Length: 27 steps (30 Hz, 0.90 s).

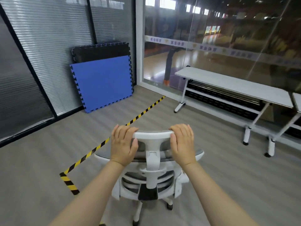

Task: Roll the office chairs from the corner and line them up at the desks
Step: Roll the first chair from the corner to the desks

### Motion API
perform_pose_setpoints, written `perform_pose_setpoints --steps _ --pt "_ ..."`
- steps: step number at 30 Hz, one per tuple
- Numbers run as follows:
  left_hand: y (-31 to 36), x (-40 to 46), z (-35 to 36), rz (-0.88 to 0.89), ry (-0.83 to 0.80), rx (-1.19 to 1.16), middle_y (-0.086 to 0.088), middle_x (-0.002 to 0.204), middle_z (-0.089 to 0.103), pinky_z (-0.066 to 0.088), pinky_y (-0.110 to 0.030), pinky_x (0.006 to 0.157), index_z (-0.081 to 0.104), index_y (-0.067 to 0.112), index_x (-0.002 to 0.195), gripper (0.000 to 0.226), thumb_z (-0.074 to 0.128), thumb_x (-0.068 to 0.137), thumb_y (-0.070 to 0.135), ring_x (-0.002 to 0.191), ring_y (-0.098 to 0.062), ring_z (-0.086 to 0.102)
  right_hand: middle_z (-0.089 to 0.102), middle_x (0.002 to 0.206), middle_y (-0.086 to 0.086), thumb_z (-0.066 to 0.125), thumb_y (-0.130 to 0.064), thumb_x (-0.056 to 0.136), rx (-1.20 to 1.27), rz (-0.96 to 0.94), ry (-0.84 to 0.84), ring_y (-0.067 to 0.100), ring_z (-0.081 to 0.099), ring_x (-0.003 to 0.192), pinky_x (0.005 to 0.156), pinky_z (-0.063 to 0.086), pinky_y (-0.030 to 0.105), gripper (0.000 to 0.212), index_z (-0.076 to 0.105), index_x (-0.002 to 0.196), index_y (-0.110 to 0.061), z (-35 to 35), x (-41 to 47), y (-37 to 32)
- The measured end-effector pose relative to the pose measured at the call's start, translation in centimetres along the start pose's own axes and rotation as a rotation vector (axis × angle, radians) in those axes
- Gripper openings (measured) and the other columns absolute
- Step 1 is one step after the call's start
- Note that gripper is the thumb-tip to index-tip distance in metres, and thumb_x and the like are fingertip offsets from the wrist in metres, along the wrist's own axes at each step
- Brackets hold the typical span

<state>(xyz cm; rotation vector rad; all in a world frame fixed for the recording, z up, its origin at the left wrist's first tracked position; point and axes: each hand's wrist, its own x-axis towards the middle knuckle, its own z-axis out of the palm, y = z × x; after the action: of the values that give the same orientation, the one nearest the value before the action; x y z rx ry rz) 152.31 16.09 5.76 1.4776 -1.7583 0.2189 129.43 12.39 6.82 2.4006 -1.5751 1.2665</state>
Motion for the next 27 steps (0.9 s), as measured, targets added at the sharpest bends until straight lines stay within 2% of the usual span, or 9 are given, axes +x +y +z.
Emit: perform_pose_setpoints --steps 5,12,21,27 --pt "-5.0 10.8 6.6 0.042 -0.159 -0.044 0.003 0.106 0.052 0.02 -0.039 0.113 0.053 0.021 0.113 0.032 0.032 0.092 0.032 0.106 -0.021 0.048 0.049 0.102 -0.015 0.03 -0.024 0.096 -0.049 0.061 -0.065 0.008 0.044 0.106 0.117 0.019 0.041 0.024 0.054 0.102 -0.024 4.2 9.9 5.3" --pt "-9.9 23.8 16.2 0.068 -0.21 -0.066 0.008 0.107 0.05 0.016 -0.04 0.116 0.052 0.023 0.113 0.031 0.03 0.094 0.034 0.109 -0.016 0.045 0.046 0.105 -0.019 0.031 -0.023 0.1 -0.028 0.119 -0.095 0.004 0.041 0.111 0.118 0.005 0.029 0.023 0.053 0.106 -0.027 9.9 21.9 13.0" --pt "-14.0 39.3 28.8 0.093 -0.202 -0.089 0.012 0.107 0.046 0.011 -0.04 0.117 0.051 0.024 0.113 0.031 0.029 0.093 0.035 0.112 -0.013 0.042 0.046 0.107 -0.019 0.027 -0.028 0.099 -0.044 0.126 -0.044 0.007 0.041 0.114 0.117 0.007 0.03 0.027 0.053 0.108 -0.027 16.7 36.3 24.0" --pt "-15.2 49.3 37.2 0.08 -0.212 -0.11 0.015 0.105 0.043 0.012 -0.039 0.117 0.049 0.028 0.11 0.027 0.03 0.094 0.036 0.111 -0.009 0.041 0.048 0.111 -0.017 0.027 -0.029 0.101 -0.061 0.095 -0.064 0.005 0.04 0.115 0.116 0.014 0.035 0.029 0.053 0.113 -0.028 19.6 45.6 32.4"
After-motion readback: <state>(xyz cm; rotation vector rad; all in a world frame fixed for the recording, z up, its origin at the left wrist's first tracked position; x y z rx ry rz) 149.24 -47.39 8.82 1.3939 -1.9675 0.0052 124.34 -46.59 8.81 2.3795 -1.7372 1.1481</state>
